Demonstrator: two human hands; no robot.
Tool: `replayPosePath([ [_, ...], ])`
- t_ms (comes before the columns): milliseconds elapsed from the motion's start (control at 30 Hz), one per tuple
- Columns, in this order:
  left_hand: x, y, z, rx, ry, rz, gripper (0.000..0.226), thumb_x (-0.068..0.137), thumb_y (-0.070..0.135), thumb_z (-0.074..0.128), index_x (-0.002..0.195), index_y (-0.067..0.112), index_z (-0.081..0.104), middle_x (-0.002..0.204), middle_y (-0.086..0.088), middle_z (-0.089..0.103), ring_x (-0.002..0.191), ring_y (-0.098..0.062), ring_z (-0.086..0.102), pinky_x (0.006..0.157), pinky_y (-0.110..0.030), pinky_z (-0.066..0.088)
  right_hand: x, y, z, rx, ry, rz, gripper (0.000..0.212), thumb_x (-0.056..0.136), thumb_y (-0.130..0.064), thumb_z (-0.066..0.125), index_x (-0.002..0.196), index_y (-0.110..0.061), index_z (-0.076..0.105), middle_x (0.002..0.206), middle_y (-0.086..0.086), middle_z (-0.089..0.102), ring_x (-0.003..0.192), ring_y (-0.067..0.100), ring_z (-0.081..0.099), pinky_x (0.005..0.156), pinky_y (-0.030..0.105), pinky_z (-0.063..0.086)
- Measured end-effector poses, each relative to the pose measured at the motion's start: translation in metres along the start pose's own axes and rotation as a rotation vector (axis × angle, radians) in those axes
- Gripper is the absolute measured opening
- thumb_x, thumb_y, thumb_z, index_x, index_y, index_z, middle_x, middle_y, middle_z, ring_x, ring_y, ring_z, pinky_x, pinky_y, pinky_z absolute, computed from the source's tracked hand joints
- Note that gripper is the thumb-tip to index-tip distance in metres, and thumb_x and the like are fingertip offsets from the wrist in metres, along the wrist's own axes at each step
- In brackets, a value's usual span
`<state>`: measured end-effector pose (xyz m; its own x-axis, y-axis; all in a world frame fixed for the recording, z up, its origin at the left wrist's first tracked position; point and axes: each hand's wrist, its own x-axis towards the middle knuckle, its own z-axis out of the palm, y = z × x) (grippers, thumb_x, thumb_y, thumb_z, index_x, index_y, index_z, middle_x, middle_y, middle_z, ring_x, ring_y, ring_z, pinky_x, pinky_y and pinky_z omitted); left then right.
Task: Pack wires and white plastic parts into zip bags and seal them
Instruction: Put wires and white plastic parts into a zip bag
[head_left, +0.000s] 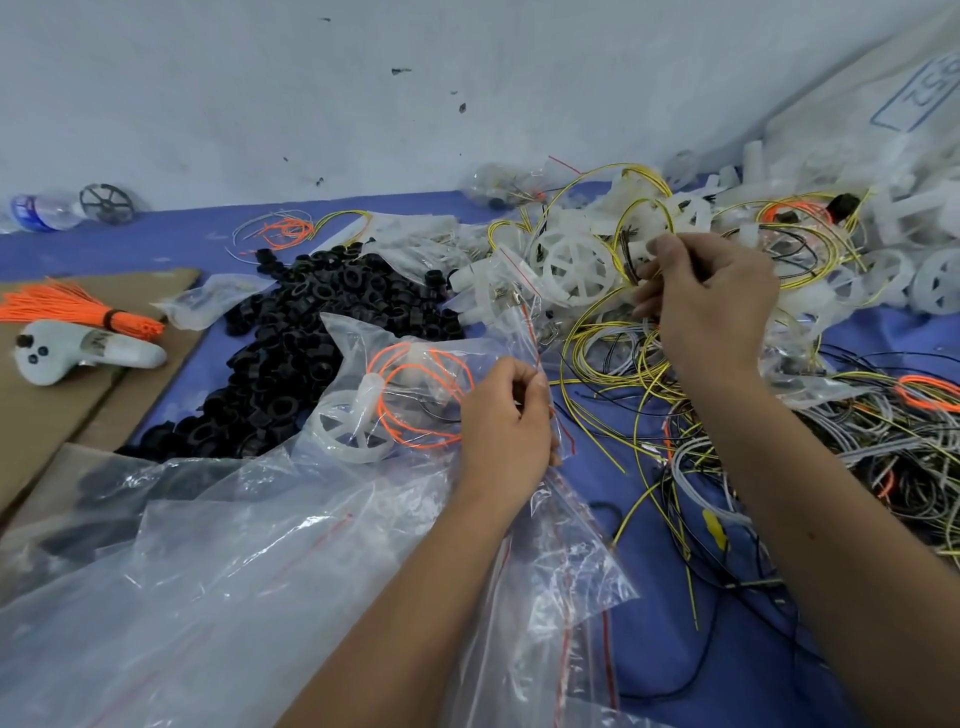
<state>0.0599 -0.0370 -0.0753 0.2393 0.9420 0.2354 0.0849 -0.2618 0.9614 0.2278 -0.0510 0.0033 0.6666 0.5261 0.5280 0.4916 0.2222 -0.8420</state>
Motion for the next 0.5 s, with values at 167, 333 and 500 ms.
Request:
replayPosePath([
  [167,0.000,0.001,0.000,-0.002,0.000,0.002,0.026,0.105,0.013,0.053,0.079,0.015,0.051,0.051,0.003,0.053,0.036,-0.011,0.052,0.037,-0.025,0.045,0.009,0.002,-0.001,-0.133,0.098,0.049,0.025,0.098,-0.028,0.059,0.088,-0.011,0.074,0.069,0.000,0.070,0.053,0.016,0.067,0.056,0.040,0.060],
  [333,0.000,0.000,-0.001,0.005,-0.004,-0.001,0.024,0.105,0.014,0.053,0.081,0.014,0.051,0.053,0.003,0.053,0.038,-0.012,0.054,0.038,-0.029,0.047,0.025,0.001,0.008,-0.614,-0.195,-0.060,0.043,0.081,-0.051,0.076,0.085,-0.008,0.072,0.075,0.008,0.069,0.073,0.026,0.066,0.073,0.037,0.055],
  [500,-0.001,0.001,-0.002,0.005,-0.010,-0.014,0.022,0.105,0.015,0.052,0.082,0.013,0.052,0.053,0.001,0.054,0.038,-0.013,0.054,0.039,-0.027,0.046,0.034,-0.003,0.026,-0.975,-0.305,-0.135,0.047,0.073,-0.050,0.084,0.091,-0.009,0.069,0.085,0.014,0.067,0.085,0.034,0.063,0.064,0.034,0.046],
])
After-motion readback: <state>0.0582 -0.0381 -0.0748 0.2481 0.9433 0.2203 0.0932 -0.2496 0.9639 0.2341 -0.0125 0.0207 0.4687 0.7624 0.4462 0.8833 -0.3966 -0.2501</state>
